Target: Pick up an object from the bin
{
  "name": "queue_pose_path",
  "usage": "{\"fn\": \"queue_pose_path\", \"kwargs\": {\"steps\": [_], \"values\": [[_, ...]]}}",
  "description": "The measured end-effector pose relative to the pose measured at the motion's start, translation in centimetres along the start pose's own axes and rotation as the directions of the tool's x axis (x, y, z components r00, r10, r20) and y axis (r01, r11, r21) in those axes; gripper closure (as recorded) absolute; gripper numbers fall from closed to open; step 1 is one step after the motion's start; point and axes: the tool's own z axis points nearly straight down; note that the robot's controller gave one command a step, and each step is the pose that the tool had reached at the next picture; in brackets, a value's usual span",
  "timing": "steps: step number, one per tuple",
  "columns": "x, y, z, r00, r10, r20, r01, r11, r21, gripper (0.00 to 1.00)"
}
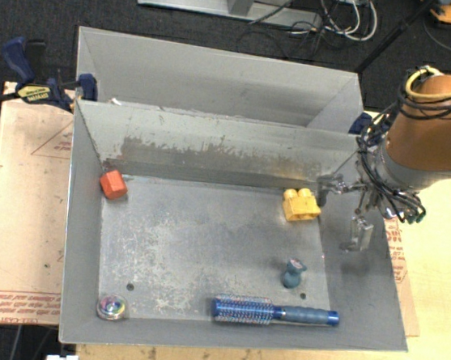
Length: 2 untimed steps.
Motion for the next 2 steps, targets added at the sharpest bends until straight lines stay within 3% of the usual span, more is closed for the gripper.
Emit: {"fn": "queue_pose_path", "kwargs": {"steps": [1,2], "values": [[4.27,8.24,7.96,0.997,-0.076,-0.013,0.075,0.997,-0.016,0.00],[3.97,7.72,7.47,0.997,-0.071,-0.003,0.071,0.997,-0.007,1.00]]}}
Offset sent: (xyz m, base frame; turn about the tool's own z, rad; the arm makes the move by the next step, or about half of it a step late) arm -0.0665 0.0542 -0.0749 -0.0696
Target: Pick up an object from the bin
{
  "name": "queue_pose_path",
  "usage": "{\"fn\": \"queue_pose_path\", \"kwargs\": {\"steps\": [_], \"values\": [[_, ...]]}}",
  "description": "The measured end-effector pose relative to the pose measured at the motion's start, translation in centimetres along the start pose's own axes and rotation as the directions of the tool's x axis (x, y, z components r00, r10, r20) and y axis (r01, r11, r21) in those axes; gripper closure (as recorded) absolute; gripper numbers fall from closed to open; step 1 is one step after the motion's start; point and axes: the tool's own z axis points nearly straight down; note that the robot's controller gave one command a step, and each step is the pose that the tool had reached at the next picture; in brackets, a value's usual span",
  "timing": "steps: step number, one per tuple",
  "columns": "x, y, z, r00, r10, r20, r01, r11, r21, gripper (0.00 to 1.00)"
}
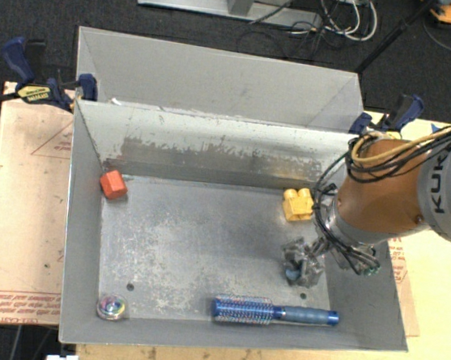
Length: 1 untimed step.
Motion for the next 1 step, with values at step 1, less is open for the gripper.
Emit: {"fn": "queue_pose_path", "kwargs": {"steps": [1], "values": [[-0.49,1.36,-17.25,0.993,-0.114,0.008,0.114,0.993,0.008,1.00]]}}
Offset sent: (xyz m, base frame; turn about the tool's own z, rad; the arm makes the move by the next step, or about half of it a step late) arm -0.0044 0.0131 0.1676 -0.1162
